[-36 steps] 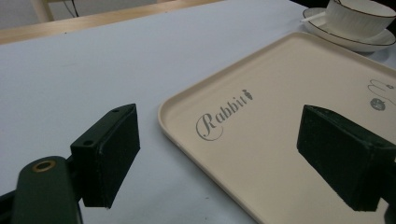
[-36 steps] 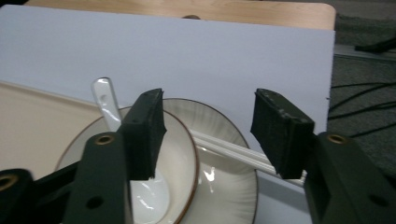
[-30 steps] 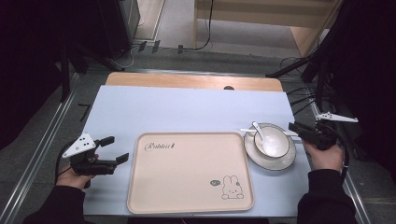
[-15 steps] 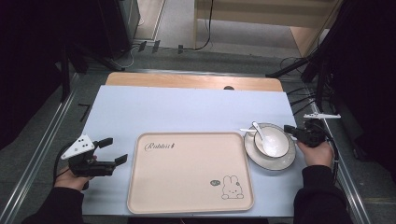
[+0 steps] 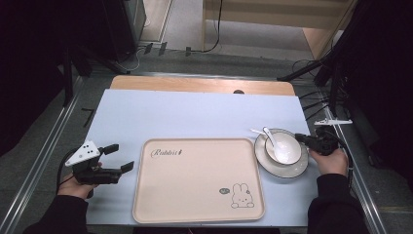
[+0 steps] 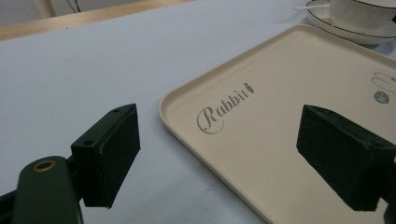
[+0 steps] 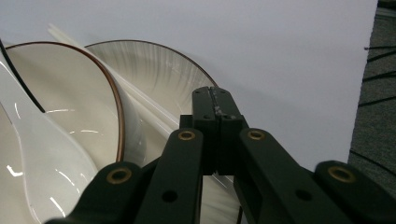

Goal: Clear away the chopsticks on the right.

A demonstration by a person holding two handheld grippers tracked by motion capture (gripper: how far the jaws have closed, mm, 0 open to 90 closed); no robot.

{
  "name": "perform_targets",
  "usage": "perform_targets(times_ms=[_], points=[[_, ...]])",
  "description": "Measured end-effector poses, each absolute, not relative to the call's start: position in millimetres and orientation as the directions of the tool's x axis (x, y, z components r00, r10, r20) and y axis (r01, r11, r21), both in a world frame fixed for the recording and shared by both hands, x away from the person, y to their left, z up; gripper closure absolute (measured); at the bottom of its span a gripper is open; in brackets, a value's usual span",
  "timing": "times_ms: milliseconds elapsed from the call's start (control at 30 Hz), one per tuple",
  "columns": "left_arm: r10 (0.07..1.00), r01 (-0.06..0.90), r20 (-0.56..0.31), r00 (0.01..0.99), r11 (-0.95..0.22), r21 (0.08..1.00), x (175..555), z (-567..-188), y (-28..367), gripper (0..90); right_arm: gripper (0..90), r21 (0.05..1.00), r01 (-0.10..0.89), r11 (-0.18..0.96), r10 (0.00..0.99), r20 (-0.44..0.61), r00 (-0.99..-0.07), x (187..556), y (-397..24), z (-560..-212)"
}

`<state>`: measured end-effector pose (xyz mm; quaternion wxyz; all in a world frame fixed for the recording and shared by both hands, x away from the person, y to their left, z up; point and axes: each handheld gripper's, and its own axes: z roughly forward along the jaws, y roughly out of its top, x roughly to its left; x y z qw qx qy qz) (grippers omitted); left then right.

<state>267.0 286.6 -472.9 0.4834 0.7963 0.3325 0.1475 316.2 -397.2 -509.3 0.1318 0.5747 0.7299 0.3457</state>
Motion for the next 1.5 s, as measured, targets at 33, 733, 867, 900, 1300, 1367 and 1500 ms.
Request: perform_targets(times_ms=[33,733,867,900,1300,1367,1500], points=[[0.672,0.387,-0.087,0.736,-0.312,0.867,267,-473,286,14.0,90.0,0.656,0.748,0.1,0.93,0.205,-0.305,316,-397,-509],[0.66,0.383,-0.086,0.747,-0.321,0.866,271,-473,283,14.1,90.0,0.604,0.786,0.128,0.921,0.223,-0.321,297,-401,-514],[0.658,0.382,-0.087,0.748,-0.319,0.867,271,-473,283,14.0,87.2,0.604,0.788,0.122,0.921,0.226,-0.316,295,-400,-514],[0.658,0.382,-0.087,0.748,-0.319,0.867,271,-473,283,14.1,85.5,0.61,0.784,0.118,0.922,0.226,-0.315,295,-402,-513],[0.658,0.384,-0.085,0.748,-0.325,0.864,271,-472,283,14.1,44.5,0.692,0.71,0.127,0.943,0.139,-0.304,282,-414,-498],[0.658,0.384,-0.087,0.748,-0.323,0.865,271,-473,283,14.1,47.3,0.683,0.716,0.143,0.936,0.141,-0.321,281,-414,-499],[0.655,0.383,-0.085,0.751,-0.328,0.863,271,-473,283,14.1,51.8,0.667,0.73,0.148,0.929,0.159,-0.333,282,-412,-501]])
